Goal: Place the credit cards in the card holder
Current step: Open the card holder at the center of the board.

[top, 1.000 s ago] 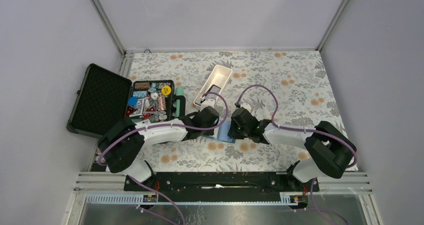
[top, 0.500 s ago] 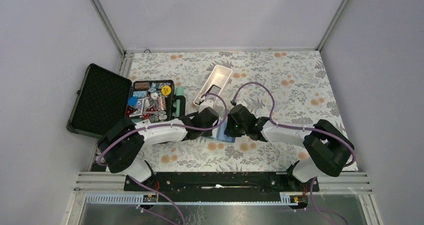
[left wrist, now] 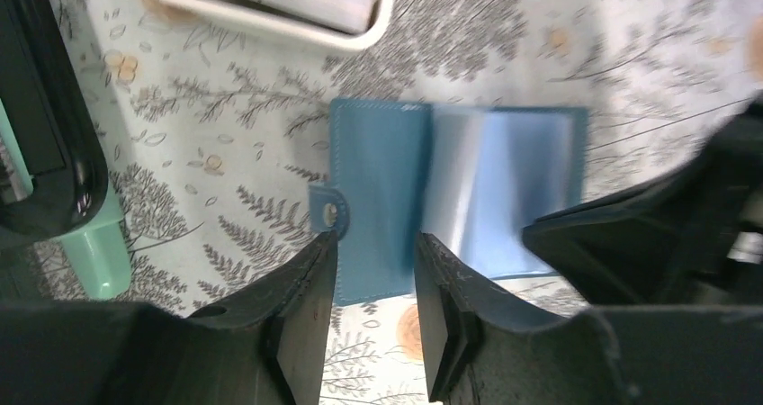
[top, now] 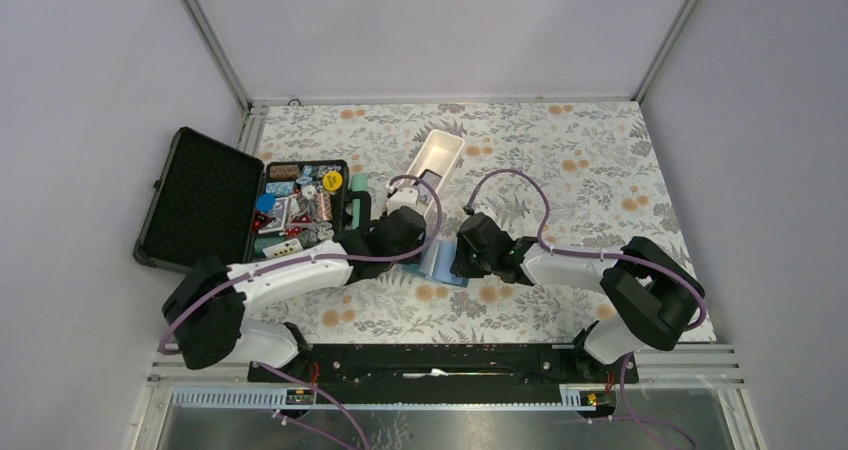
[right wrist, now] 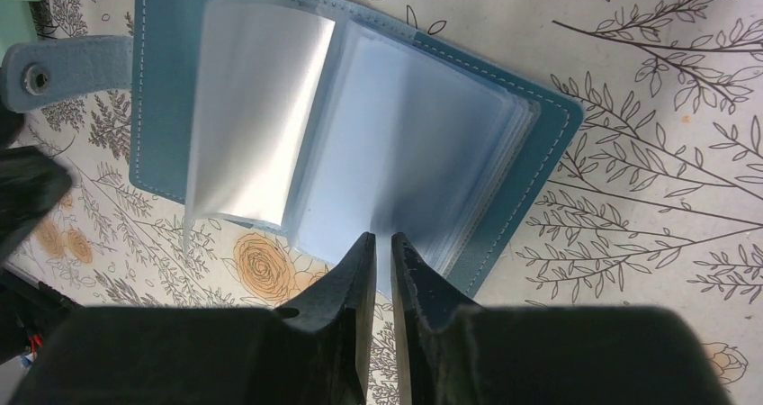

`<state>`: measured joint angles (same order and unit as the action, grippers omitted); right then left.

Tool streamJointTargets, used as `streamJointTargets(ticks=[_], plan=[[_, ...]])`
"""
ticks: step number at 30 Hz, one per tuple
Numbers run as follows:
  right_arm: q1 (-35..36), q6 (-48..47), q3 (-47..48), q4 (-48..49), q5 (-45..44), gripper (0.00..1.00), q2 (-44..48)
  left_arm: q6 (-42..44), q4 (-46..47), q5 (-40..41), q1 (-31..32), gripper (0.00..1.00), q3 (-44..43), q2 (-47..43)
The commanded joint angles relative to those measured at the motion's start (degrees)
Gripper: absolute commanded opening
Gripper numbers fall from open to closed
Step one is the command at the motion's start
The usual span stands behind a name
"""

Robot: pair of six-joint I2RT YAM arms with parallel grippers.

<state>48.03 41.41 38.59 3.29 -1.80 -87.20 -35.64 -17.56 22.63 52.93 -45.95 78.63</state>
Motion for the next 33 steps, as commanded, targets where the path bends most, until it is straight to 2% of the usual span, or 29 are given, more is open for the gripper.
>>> streamJointTargets(ticks=[1,8,18,23,33], plan=[[-0.31,0.25,-0.68,-0.92,-0.31,0.19,-0.39,0.59,4.45,-4.09,0.16,0.39,-4.48,-4.64],[-0.36,0.42,-0.62,-0.94,-0.56,0.18,-0.35,-5.51,16.12,-16.11,0.17,0.38,-1.3,-2.62],[-0.31,0.49,-0.78,-0.92,-0.84,0.18,-0.15,-10.18,26.39,-17.89,0.19,0.34,3.9,3.7],[-0.35,0.6,-0.59,-0.92,-0.75,0.18,-0.36,-9.53,26.09,-15.25,0.19,0.33,4.55,6.48],[-0.28,0.25,-0.27,-0.94,-0.66,0.17,-0.86,-4.58,18.47,-7.72,0.17,0.33,4.8,6.96]])
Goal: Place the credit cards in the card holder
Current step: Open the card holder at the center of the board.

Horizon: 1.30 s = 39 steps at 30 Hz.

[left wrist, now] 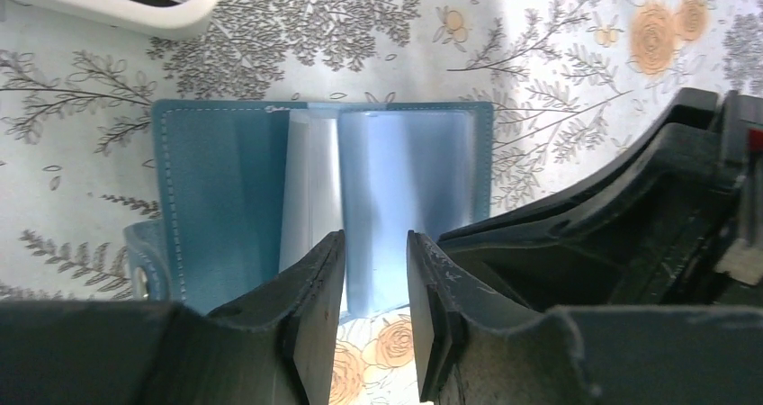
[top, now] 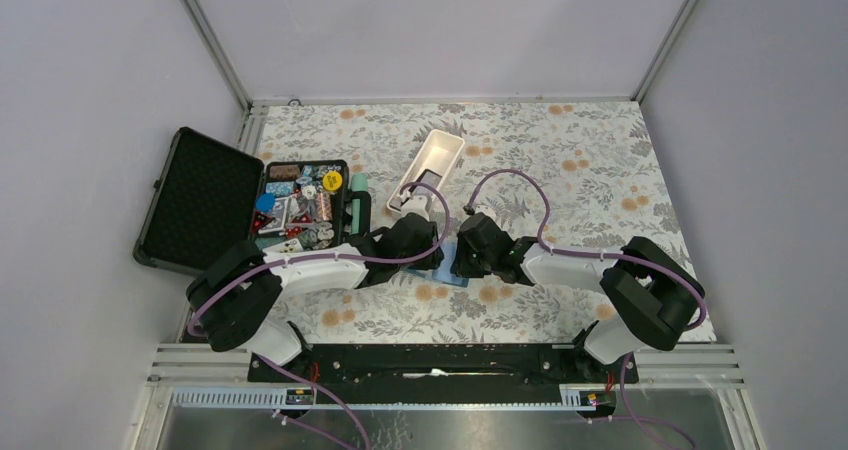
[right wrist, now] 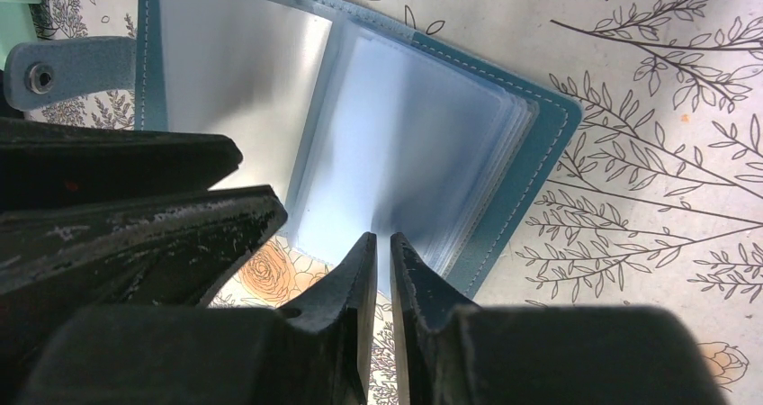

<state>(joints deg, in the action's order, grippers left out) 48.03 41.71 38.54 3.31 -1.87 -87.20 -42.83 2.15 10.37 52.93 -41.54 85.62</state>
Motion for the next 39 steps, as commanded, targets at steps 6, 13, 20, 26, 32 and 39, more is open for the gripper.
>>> streamJointTargets(ticks=[6,13,20,26,32,39], plan=[[-0.31,-0.12,-0.57,-0.96,-0.78,0.17,0.37,2.29,-2.03,4.98,0.2,0.33,0.91,1.23],[-0.28,-2.24,-0.08,-2.74,-2.33,0.18,1.0,0.37,-2.53,6.45,0.2,0.33,2.59,1.9],[-0.33,-2.83,2.76,-6.75,-3.82,0.17,-0.66,0.16,-0.04,5.51,0.17,0.33,6.22,1.62],[-0.32,-2.33,3.97,-7.49,-4.51,0.17,-1.07,-0.98,3.44,2.19,0.21,0.33,8.33,2.13],[-0.31,-3.05,7.27,-9.46,-5.78,0.18,-3.49,-1.0,5.15,1.05,0.17,0.32,9.91,1.89],[-0.31,-4.92,13.59,-14.62,-6.68,0.27,-5.22,-3.53,7.66,-2.59,0.52,0.32,12.09,2.11]])
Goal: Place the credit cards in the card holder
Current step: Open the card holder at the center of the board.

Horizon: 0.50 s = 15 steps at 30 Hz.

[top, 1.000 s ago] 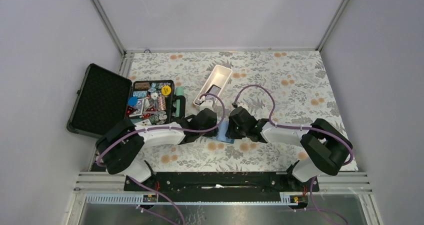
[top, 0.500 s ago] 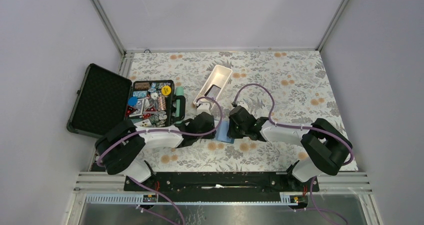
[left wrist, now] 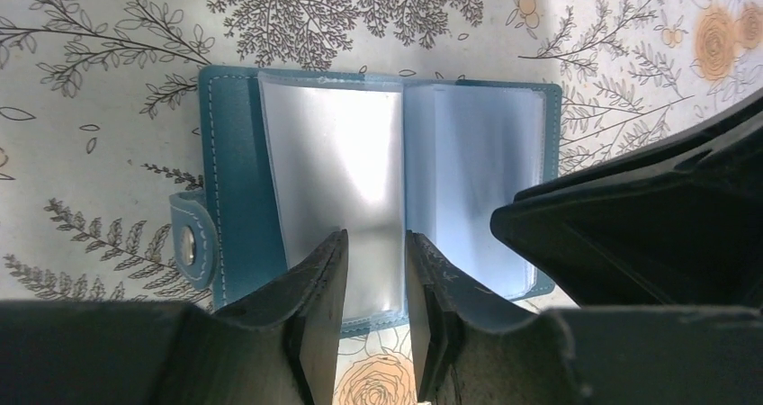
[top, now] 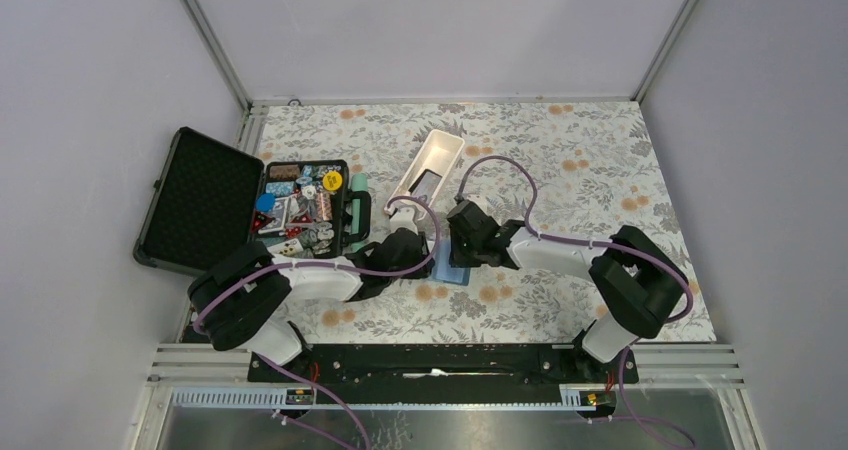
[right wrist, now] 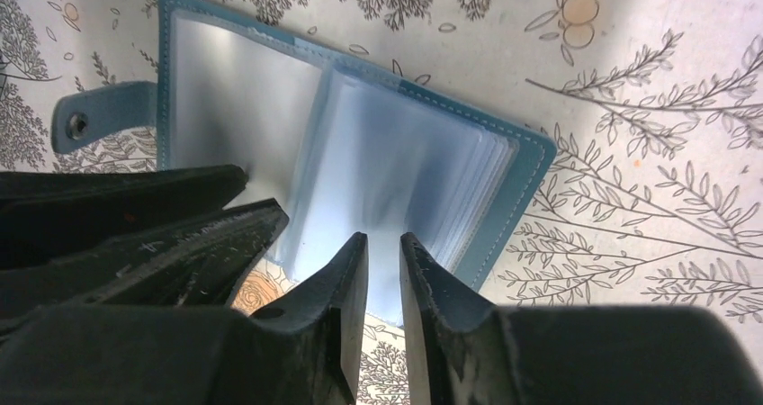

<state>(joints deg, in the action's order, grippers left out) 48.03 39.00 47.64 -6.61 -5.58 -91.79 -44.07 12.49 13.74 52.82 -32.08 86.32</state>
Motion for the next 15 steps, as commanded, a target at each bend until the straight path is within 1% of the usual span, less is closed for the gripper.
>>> streamJointTargets(ticks=[1,4,8,12,15], plan=[[-0.35,-2.68,5.27,-5.71,-3.1,0.29,-0.47,-2.45,-2.79,-6.14,0.71,0.32,2.63,1.24],[-0.35,-4.48,7.23,-7.21,-3.82,0.37,0.93,-2.32,-3.31,-6.36,1.01,0.32,2.35,0.32],[-0.31,-7.04,9.61,-8.77,-4.31,0.45,3.22,-1.64,-5.68,-3.93,0.98,0.32,1.35,-1.89],[-0.28,-9.02,9.69,-8.91,-5.06,0.51,6.68,-2.47,-8.41,-1.52,0.99,0.33,-0.22,-4.14],[-0.31,-10.46,7.94,-8.16,-6.87,0.53,9.84,-3.57,-10.13,-0.2,1.01,0.34,-1.5,-5.77]])
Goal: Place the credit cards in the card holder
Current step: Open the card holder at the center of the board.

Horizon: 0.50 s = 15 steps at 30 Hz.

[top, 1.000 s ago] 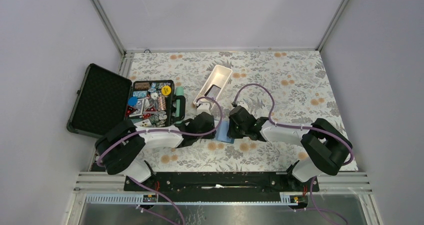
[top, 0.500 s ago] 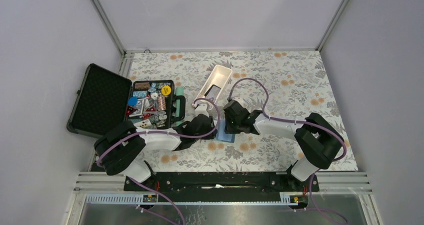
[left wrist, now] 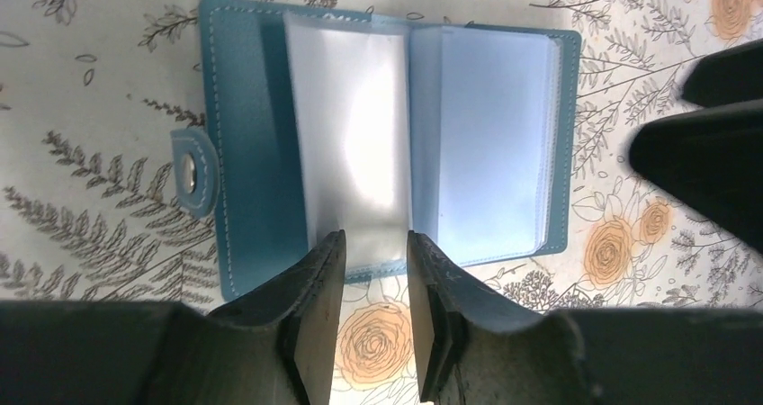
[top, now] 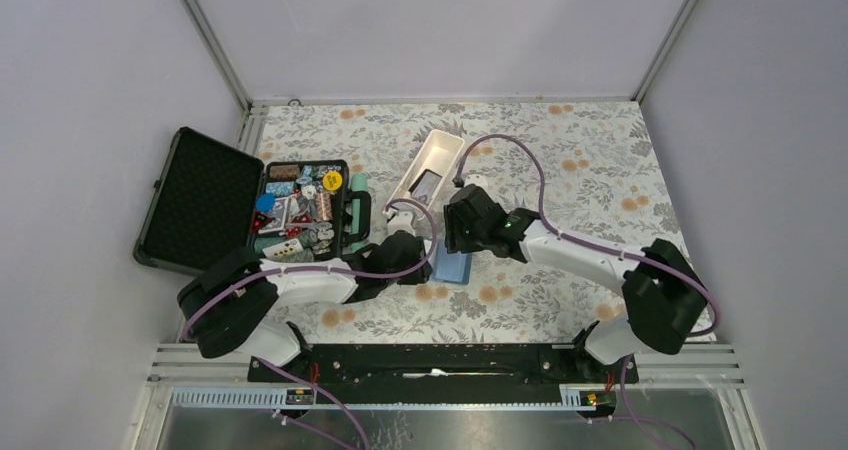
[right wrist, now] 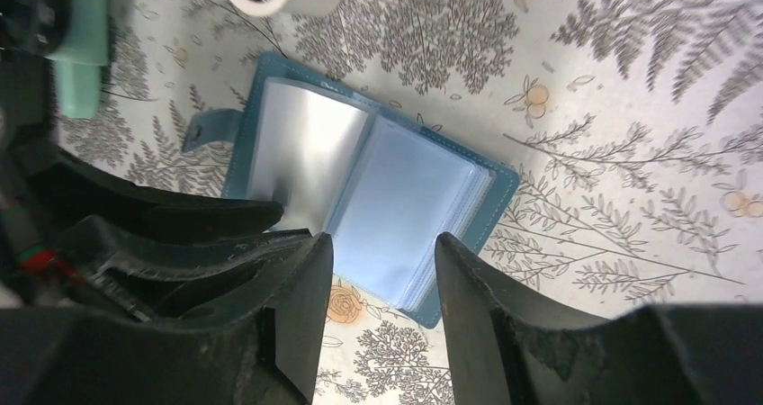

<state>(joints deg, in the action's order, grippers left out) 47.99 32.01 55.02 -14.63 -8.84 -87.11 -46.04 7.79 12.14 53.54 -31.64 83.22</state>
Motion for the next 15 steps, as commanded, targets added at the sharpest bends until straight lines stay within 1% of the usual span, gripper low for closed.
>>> streamJointTargets(ticks=[1,5,9,13,15], plan=[[-0.26,-4.04,-0.74,0.42,-4.41,0.54,6.98,-1.86,-6.49,2.1,0.32,0.34,-2.74,-3.38],[-0.35,-4.08,-4.76,2.14,-7.54,0.59,13.15,-1.74,-11.78,4.08,0.32,0.36,-6.65,-6.46],[-0.56,-3.66,-6.75,3.06,-8.9,0.61,16.94,0.19,-15.72,5.38,-0.04,0.4,-11.03,-9.37],[-0.68,-4.49,-6.39,3.55,-8.35,0.63,17.14,3.21,-21.23,4.8,-1.88,0.41,-15.88,-10.01],[-0.65,-5.05,-5.72,4.47,-7.49,0.65,16.13,4.26,-22.35,3.34,-3.86,0.41,-16.74,-10.95]])
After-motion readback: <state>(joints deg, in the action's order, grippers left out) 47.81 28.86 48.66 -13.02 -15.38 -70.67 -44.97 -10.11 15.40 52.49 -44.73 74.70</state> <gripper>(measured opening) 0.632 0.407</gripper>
